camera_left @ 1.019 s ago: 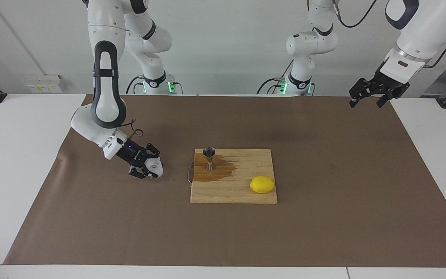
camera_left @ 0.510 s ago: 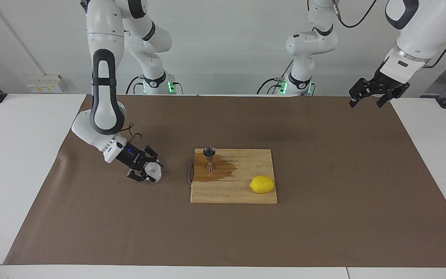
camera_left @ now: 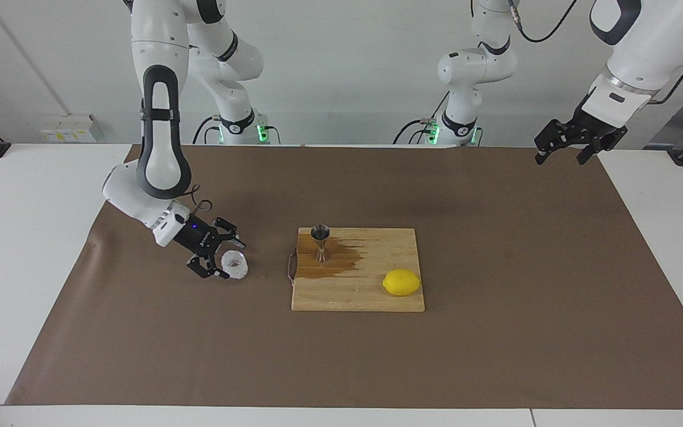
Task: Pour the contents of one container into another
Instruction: 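Lower the white cup onto the table and open the right gripper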
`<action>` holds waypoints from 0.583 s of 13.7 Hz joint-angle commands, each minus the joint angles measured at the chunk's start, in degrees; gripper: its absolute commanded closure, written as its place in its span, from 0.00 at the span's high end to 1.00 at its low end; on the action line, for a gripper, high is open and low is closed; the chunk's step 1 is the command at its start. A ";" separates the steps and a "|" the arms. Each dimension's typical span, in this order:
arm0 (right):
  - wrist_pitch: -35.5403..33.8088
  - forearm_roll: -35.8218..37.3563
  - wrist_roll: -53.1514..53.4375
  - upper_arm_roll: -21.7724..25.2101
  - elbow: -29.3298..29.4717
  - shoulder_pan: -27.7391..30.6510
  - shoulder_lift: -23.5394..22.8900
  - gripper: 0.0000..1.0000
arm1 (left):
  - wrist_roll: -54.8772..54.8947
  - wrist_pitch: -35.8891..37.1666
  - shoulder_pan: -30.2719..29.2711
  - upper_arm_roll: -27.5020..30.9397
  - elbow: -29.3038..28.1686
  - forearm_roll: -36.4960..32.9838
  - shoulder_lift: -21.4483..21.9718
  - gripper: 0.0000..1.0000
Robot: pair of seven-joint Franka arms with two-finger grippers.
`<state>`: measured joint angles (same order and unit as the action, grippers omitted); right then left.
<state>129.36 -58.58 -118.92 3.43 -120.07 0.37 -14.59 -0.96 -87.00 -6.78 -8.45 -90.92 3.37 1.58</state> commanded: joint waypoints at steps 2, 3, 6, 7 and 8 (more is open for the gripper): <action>-3.05 14.95 17.89 -0.35 -0.69 0.68 8.43 1.00 | 0.08 0.25 -0.69 -0.51 -1.54 -0.64 1.67 1.00; -4.02 16.98 21.50 -0.18 -0.61 0.68 9.66 1.00 | 0.17 0.25 -0.69 -0.51 -1.63 -0.64 1.67 1.00; -5.78 28.99 39.39 -0.09 -0.25 0.77 13.09 1.00 | 0.08 0.25 -0.69 -0.51 -1.63 -0.64 1.67 1.00; -7.18 34.35 47.03 -0.17 0.18 0.68 14.40 1.00 | 0.08 0.25 -0.69 -0.51 -1.63 -0.64 1.67 1.00; -10.15 38.50 54.68 -0.18 1.23 0.59 15.29 1.00 | 0.08 0.25 -0.69 -0.51 -1.63 -0.64 1.67 1.00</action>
<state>123.19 -26.64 -75.47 3.62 -119.60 0.41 -1.88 -0.96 -87.00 -6.79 -8.46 -90.92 3.37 1.58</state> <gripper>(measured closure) 0.000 0.000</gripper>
